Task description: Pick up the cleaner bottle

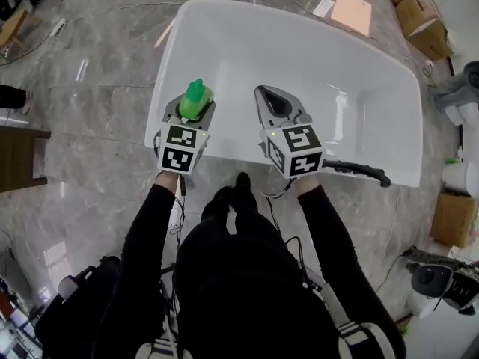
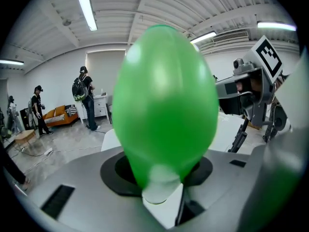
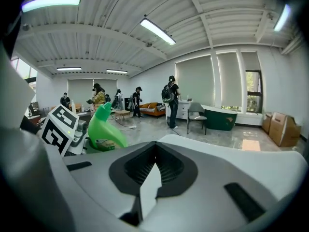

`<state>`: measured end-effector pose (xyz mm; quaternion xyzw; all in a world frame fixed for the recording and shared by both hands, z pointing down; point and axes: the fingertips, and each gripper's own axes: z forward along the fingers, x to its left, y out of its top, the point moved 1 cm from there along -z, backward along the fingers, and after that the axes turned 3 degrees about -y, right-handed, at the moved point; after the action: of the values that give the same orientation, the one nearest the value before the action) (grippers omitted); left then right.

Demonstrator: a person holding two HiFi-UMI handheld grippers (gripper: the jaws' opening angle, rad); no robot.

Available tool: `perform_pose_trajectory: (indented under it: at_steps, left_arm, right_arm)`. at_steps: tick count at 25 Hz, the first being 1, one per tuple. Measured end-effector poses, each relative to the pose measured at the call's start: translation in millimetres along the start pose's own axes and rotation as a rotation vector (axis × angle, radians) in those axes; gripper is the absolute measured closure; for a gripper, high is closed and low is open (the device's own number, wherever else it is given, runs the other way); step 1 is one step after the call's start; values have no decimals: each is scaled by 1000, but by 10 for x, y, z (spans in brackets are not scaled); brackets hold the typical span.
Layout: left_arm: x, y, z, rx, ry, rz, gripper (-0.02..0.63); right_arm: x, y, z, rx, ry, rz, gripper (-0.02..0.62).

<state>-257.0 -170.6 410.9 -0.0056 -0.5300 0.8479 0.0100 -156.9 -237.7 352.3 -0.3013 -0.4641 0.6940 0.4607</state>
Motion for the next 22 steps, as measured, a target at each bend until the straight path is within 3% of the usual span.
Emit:
perform_pose_trajectory:
  at_steps: [22]
  left_arm:
    - [271, -305, -512, 102, 70, -25, 416]
  right_arm:
    - [618, -265, 320, 73, 238, 45, 594]
